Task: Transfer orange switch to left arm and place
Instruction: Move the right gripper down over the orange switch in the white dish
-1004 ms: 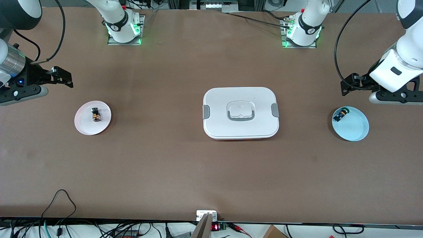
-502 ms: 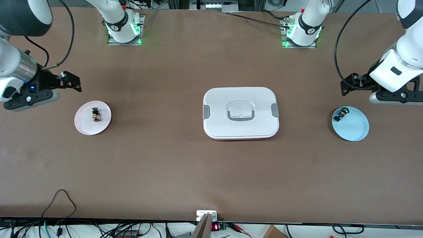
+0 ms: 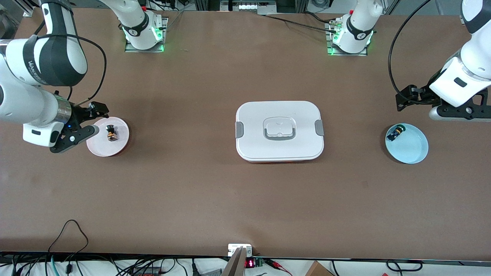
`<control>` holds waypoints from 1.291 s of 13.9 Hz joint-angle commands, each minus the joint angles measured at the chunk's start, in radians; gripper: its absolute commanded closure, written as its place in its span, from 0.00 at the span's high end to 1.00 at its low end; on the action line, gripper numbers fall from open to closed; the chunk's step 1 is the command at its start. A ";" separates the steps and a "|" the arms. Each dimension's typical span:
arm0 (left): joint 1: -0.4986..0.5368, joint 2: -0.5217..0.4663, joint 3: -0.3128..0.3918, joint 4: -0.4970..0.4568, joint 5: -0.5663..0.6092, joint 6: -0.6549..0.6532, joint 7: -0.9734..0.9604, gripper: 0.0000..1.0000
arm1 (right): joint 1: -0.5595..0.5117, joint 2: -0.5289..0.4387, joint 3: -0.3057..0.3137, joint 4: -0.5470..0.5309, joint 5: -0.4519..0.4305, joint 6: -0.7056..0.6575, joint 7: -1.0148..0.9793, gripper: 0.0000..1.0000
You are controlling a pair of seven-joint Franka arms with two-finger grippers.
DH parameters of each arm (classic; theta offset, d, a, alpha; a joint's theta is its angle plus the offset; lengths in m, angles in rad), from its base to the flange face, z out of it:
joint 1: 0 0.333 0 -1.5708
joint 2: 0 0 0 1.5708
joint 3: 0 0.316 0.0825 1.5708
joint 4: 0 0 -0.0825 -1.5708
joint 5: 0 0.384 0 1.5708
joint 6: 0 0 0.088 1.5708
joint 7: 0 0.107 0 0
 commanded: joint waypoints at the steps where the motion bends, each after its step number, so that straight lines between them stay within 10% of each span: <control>1: 0.006 0.015 0.000 0.033 -0.021 -0.014 0.025 1.00 | -0.010 0.020 0.002 0.023 -0.026 0.013 -0.267 1.00; 7: 0.004 0.015 -0.001 0.033 -0.021 -0.016 0.025 1.00 | -0.110 0.136 0.002 0.009 -0.029 0.123 -1.006 1.00; 18: 0.004 0.015 -0.001 0.033 -0.020 -0.016 0.025 1.00 | -0.133 0.124 0.009 -0.397 -0.016 0.562 -1.283 1.00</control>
